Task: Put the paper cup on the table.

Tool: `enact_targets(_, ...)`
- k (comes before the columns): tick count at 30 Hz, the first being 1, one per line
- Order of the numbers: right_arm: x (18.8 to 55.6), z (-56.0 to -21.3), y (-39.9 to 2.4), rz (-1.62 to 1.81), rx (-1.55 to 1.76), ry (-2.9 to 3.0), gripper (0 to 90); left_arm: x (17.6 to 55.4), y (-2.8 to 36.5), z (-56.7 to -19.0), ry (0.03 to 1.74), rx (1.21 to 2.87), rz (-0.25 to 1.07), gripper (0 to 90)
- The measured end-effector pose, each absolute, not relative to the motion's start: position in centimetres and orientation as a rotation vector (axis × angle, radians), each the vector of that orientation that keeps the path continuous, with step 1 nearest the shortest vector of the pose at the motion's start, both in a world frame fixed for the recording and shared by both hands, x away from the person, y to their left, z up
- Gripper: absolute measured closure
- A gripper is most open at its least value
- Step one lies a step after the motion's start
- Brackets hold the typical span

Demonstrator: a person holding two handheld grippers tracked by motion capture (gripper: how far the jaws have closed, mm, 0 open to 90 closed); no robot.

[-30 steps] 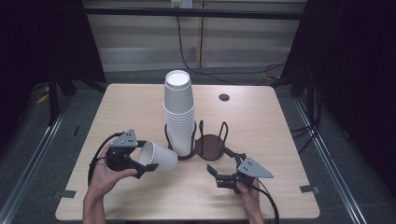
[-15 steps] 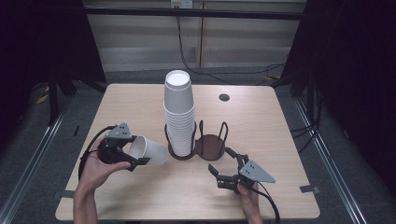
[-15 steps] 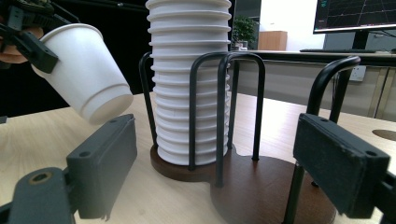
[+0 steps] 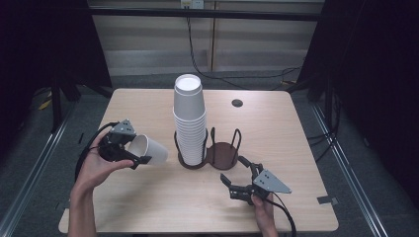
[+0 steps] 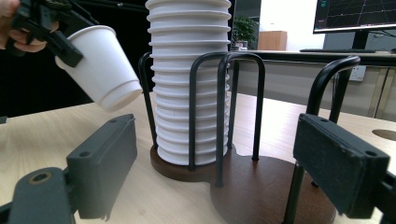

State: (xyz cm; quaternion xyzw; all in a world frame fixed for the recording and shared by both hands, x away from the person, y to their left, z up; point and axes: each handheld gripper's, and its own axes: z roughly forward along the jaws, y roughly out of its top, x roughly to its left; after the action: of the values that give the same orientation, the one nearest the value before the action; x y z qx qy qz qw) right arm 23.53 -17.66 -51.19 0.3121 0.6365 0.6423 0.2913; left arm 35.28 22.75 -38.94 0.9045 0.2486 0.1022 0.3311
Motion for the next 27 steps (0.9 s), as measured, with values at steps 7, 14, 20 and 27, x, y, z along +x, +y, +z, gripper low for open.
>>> enact_targets(7, 23.5, -51.2, -17.7, 1.712, 0.829, 1.698, 13.1, 37.1, 22.3, -38.8, 0.667, 2.457, 0.266, 9.4)
enact_targets(14, 23.5, -51.2, -17.7, 1.714, 0.828, 1.699, 13.5, 39.0, 22.3, -39.0, 0.707, 2.525, 0.252, 9.2)
enact_targets(20, 23.5, -51.2, -17.7, 1.714, 0.830, 1.699, 13.5, 40.2, 22.1, -39.8, 0.728, 2.581, 0.231, 8.8)
enact_targets(27, 23.5, -51.2, -17.7, 1.714, 0.830, 1.698, 13.5, 40.7, 21.7, -40.2, 0.749, 2.628, 0.240, 8.1)
